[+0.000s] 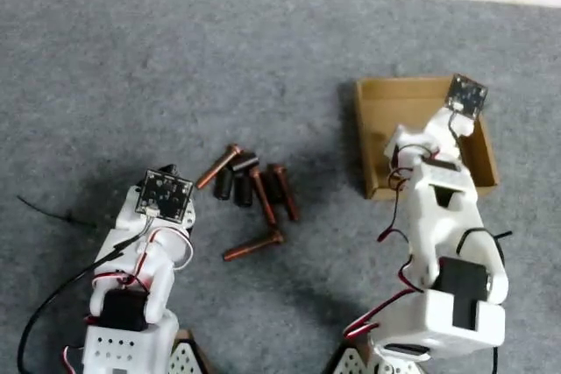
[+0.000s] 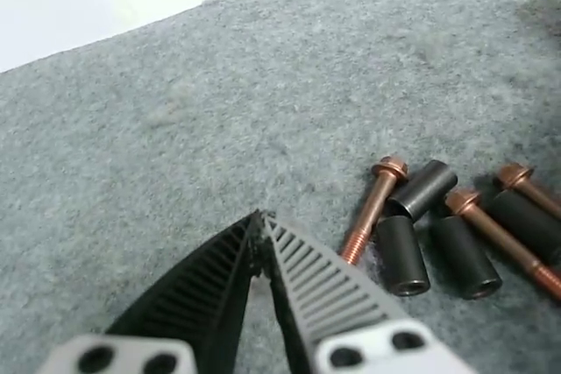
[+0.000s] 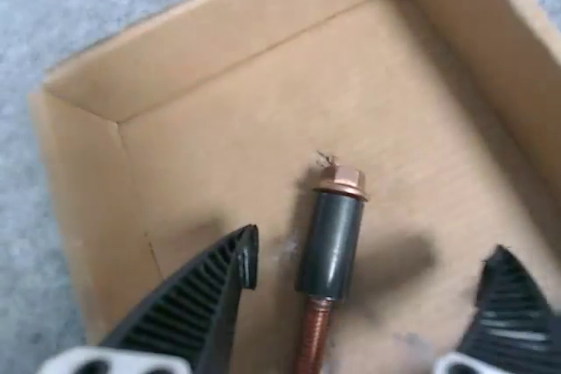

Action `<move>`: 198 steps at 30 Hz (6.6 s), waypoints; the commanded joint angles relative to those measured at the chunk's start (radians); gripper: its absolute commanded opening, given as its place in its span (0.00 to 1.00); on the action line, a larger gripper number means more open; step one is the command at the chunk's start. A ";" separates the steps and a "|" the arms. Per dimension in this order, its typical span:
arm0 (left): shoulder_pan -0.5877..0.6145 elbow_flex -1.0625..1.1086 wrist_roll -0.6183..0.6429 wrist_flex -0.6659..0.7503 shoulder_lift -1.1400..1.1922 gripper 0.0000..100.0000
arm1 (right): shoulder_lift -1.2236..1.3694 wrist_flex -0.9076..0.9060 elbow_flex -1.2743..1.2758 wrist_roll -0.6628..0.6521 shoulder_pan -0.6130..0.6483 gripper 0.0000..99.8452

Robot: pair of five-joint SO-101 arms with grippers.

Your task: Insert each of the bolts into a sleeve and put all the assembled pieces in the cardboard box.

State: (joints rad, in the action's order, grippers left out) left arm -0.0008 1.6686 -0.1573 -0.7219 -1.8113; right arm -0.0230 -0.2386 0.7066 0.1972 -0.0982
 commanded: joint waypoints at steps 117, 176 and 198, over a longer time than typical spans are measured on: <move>0.137 -0.008 0.150 0.078 -0.013 0.01 | 0.173 -0.381 -0.231 -0.021 0.823 0.17; 0.137 -0.005 0.147 0.078 -0.013 0.01 | -0.101 -0.288 -0.070 -0.031 0.771 0.00; 0.137 -0.005 0.146 0.078 -0.013 0.01 | -0.696 0.027 0.486 -0.169 0.622 0.00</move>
State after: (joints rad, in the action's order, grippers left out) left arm 0.1266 1.6686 -0.0176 -0.6667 -1.8113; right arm -0.6414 -0.2386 1.1853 0.0361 0.5692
